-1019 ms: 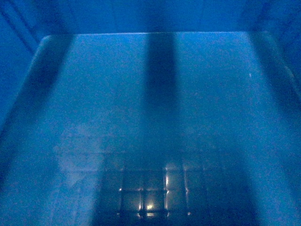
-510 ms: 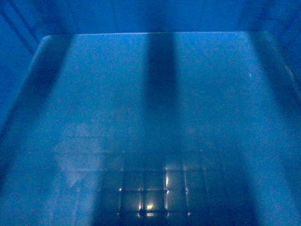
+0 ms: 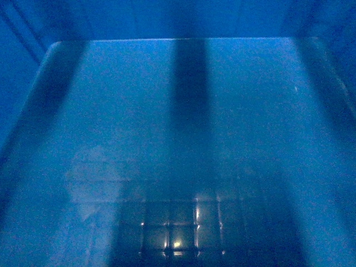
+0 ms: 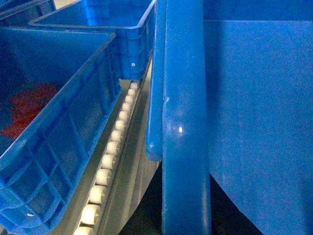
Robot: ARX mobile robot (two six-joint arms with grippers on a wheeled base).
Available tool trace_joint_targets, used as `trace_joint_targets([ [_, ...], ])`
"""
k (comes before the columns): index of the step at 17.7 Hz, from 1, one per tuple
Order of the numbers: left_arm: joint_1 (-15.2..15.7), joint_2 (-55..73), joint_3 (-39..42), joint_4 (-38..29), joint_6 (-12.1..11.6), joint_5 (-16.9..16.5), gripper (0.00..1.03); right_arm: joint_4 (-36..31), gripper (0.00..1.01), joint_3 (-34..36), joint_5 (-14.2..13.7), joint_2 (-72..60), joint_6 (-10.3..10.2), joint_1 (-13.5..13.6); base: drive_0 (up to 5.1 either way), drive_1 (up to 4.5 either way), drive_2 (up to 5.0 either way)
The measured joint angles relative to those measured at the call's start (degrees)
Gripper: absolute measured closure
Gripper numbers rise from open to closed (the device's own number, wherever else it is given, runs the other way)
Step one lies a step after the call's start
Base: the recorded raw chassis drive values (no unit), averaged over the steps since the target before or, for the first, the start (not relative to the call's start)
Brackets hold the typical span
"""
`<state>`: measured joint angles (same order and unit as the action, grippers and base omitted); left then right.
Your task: Place box next to blue box on left shelf
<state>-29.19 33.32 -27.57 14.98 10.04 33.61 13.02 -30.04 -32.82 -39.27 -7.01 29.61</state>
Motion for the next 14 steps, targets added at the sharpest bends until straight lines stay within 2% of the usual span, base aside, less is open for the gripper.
trace_joint_targets([
  [14, 0.00, 0.02, 0.00, 0.00, 0.00, 0.00, 0.96, 0.02, 0.88, 0.00, 0.00, 0.00, 0.00, 0.00, 0.0, 0.00, 0.0],
])
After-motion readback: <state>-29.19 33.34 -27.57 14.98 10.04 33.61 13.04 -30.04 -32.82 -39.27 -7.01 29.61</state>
